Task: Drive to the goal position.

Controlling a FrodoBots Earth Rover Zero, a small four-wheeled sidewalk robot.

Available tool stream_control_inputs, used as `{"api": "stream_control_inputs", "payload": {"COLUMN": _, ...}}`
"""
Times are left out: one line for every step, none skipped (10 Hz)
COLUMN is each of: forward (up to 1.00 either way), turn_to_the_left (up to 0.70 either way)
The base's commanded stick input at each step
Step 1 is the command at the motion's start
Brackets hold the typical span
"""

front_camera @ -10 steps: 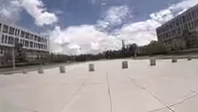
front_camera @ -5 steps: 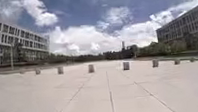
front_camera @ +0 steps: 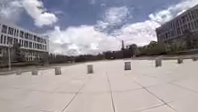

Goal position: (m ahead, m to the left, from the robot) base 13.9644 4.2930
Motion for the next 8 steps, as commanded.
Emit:
{"api": "stream_control_inputs", "payload": {"forward": 0.70, "turn_to_the_left": 0.04}}
{"api": "stream_control_inputs", "payload": {"forward": 0.70, "turn_to_the_left": 0.05}}
{"api": "stream_control_inputs", "payload": {"forward": 0.70, "turn_to_the_left": 0.04}}
{"api": "stream_control_inputs", "payload": {"forward": 0.70, "turn_to_the_left": 0.04}}
{"api": "stream_control_inputs", "payload": {"forward": 0.70, "turn_to_the_left": 0.04}}
{"api": "stream_control_inputs", "payload": {"forward": 0.70, "turn_to_the_left": 0.04}}
{"api": "stream_control_inputs", "payload": {"forward": 0.70, "turn_to_the_left": 0.04}}
{"api": "stream_control_inputs", "payload": {"forward": 0.70, "turn_to_the_left": 0.05}}
